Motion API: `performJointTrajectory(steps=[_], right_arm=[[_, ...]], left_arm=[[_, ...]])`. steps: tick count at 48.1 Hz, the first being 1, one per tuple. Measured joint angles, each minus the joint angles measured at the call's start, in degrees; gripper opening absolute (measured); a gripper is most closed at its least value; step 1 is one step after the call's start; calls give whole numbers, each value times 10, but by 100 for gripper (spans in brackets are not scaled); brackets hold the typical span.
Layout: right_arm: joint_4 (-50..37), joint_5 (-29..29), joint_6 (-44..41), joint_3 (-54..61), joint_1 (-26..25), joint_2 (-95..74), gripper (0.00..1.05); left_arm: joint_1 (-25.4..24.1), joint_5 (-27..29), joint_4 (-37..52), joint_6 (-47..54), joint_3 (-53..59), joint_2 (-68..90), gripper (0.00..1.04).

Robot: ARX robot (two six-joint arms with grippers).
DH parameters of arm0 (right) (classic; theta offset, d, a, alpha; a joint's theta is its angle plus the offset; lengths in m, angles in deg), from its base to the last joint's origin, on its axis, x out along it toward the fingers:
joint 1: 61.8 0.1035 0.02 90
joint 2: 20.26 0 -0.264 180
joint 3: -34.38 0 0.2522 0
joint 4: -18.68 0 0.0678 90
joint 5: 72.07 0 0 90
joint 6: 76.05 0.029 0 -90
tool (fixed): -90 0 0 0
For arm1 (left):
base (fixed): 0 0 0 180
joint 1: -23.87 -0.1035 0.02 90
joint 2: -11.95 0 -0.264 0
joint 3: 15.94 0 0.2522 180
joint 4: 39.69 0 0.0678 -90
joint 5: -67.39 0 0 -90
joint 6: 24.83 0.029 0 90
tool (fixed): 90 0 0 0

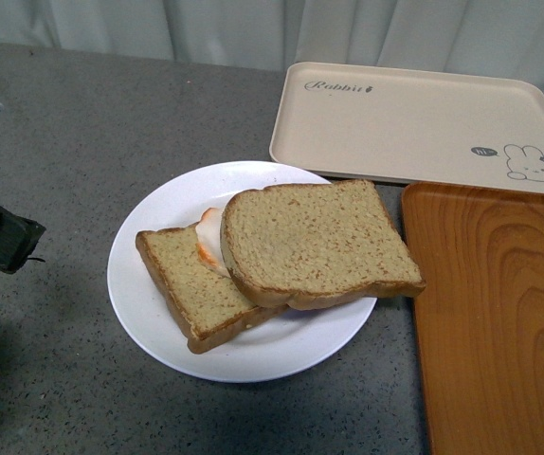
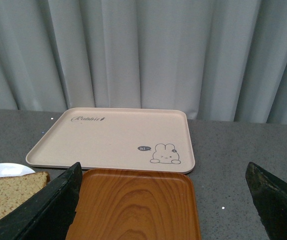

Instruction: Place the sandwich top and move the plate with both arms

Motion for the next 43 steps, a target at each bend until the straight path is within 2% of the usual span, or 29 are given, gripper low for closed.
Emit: performJointTrajectory(steps=[17, 43], right_arm=[[0, 0, 0, 0, 0, 0, 96], [0, 0, 0, 0, 0, 0, 96]], left_arm=[[69, 26, 6, -57, -55, 63, 98], [143, 41, -31, -161, -75, 48, 98]])
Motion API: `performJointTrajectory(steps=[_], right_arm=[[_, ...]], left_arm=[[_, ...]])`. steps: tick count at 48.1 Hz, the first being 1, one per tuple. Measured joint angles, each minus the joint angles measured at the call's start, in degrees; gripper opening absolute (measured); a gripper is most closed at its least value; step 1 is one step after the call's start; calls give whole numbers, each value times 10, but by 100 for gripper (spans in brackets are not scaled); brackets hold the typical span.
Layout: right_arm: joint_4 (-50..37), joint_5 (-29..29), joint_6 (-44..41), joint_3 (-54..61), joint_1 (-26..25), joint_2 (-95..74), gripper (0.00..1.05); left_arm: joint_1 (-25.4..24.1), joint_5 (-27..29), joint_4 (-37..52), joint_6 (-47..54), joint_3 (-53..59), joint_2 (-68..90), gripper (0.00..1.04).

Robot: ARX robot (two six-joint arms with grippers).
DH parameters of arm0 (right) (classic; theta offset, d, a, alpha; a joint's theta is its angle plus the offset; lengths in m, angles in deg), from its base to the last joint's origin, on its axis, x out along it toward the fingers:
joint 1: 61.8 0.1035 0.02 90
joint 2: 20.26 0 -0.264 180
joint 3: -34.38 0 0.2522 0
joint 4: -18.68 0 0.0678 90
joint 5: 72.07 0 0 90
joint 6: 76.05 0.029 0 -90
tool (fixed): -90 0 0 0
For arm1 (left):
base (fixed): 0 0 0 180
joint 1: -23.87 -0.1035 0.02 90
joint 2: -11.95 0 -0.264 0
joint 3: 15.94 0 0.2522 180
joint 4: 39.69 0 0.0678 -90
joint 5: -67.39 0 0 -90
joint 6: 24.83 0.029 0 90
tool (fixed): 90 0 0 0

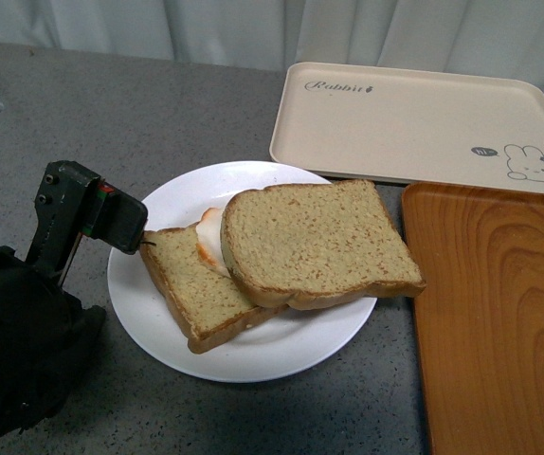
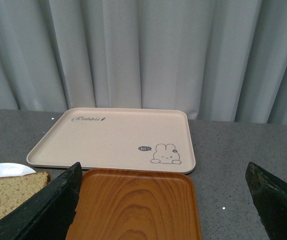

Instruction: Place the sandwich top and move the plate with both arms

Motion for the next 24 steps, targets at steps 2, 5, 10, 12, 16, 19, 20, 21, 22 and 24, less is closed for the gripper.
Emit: performJointTrajectory(steps=[2, 5, 10, 12, 16, 19, 20, 21, 22, 24], right_arm=[[0, 0, 0, 0, 0, 0, 96], [0, 0, 0, 0, 0, 0, 96], [0, 0, 0, 0, 0, 0, 96], [0, 0, 0, 0, 0, 0, 96], [0, 0, 0, 0, 0, 0, 96], [0, 0, 0, 0, 0, 0, 96], [0, 0, 0, 0, 0, 0, 96], [0, 0, 0, 0, 0, 0, 96], [0, 0, 0, 0, 0, 0, 96], [0, 0, 0, 0, 0, 0, 96]], left_arm=[[5, 0, -2, -4, -2, -2, 98], [14, 1, -8, -12, -5, -5, 98], [24, 5, -20, -28, -7, -10, 98], [31, 7, -23, -36, -7, -15, 98], [43, 12, -23, -47, -7, -22, 98], [49, 13, -23, -52, -7, -23, 98], [50, 13, -24, -52, -7, -23, 98], [51, 13, -25, -54, -7, -23, 98], [52, 13, -26, -56, -7, -23, 98], [55, 13, -26, -60, -6, -23, 98]])
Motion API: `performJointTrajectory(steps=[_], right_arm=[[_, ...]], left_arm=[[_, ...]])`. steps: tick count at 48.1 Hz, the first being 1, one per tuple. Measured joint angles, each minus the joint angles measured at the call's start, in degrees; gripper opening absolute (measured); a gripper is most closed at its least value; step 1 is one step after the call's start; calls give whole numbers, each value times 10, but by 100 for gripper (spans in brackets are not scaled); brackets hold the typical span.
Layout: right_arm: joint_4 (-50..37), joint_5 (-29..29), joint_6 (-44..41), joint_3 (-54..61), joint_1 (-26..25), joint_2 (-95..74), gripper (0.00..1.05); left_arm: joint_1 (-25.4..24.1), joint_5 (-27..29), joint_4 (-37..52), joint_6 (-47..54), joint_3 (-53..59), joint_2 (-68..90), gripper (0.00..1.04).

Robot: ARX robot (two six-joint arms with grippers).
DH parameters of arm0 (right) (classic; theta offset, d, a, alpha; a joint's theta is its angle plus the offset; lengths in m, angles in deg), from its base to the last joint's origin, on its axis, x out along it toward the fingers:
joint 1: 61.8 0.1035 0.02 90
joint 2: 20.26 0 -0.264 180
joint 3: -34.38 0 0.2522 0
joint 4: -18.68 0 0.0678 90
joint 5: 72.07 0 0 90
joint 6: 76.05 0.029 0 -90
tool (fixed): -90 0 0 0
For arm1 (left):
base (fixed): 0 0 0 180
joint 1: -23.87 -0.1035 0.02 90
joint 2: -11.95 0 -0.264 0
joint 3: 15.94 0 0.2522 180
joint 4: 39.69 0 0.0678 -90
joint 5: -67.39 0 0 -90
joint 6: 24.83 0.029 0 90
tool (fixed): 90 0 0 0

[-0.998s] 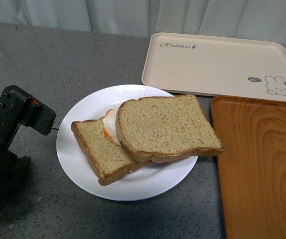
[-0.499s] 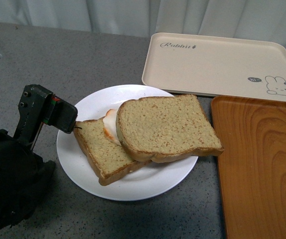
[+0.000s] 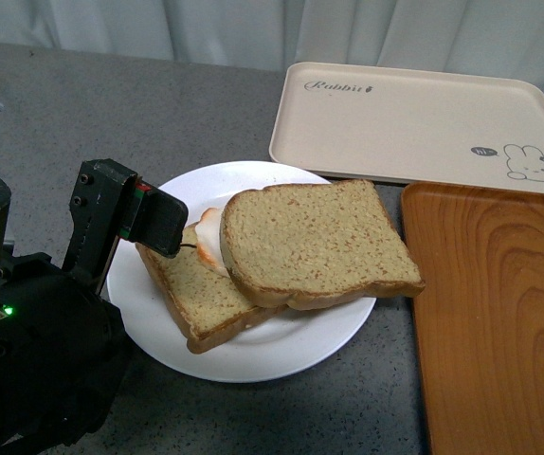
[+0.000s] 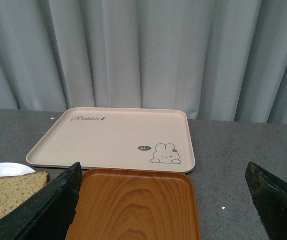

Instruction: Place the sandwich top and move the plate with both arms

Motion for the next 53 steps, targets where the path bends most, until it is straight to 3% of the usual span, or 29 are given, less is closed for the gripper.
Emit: performJointTrajectory(steps=[20, 30, 38, 46, 53], right_arm=[[0, 0, 0, 0, 0, 0, 96], [0, 0, 0, 0, 0, 0, 96], [0, 0, 0, 0, 0, 0, 96], [0, 0, 0, 0, 0, 0, 96], [0, 0, 0, 0, 0, 0, 96]], left_arm=[[13, 7, -9, -24, 11, -1, 98], [10, -3, -4, -44, 14, -1, 56], [4, -3, 1, -51, 21, 3, 35], [-1, -4, 6, -58, 24, 6, 4], [-3, -4, 13, -59, 24, 5, 4]])
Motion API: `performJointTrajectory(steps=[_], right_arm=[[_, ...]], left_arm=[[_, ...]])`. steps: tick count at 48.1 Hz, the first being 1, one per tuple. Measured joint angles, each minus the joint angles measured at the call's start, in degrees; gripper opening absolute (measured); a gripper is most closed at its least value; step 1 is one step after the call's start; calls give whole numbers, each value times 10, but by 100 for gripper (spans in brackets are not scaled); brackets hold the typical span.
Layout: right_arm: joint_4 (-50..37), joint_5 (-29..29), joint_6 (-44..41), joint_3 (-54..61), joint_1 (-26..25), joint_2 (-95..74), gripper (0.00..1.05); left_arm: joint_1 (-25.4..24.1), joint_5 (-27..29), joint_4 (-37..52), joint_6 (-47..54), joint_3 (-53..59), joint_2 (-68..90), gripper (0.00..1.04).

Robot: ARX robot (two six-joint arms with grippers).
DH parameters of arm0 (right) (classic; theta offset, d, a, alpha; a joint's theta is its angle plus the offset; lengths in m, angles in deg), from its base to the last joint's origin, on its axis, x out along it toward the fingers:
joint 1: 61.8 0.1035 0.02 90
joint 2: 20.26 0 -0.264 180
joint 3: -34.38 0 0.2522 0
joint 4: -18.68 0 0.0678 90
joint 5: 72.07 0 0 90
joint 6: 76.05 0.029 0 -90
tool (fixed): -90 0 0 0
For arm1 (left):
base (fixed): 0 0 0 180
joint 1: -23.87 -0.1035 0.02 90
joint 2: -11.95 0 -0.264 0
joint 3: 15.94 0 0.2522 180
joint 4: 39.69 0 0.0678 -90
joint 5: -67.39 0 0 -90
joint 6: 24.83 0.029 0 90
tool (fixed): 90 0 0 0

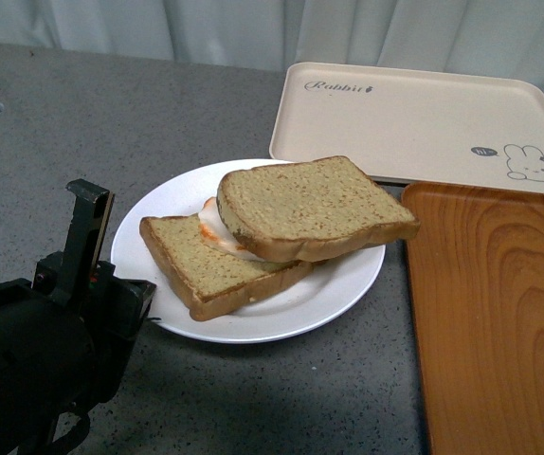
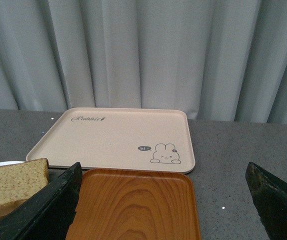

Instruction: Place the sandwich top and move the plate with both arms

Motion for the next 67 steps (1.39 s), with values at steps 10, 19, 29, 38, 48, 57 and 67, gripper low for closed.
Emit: performJointTrajectory(steps=[10, 19, 29, 38, 48, 57, 67], right_arm=[[0, 0, 0, 0, 0, 0, 96], [0, 0, 0, 0, 0, 0, 96], [0, 0, 0, 0, 0, 0, 96], [0, 0, 0, 0, 0, 0, 96], [0, 0, 0, 0, 0, 0, 96], [0, 0, 0, 0, 0, 0, 96], [0, 0, 0, 0, 0, 0, 96]], left_arm=[[-6, -2, 1, 3, 0, -5, 4], [-27, -9, -12, 13, -3, -31, 4], [-66, -12, -50, 39, -18, -62, 4], [-87, -14, -99, 72, -51, -99, 4], [-86, -15, -141, 88, -104, -130, 4], [-67, -1, -168, 94, -148, -136, 4], [-20, 9, -182, 123, -229, -102, 4]])
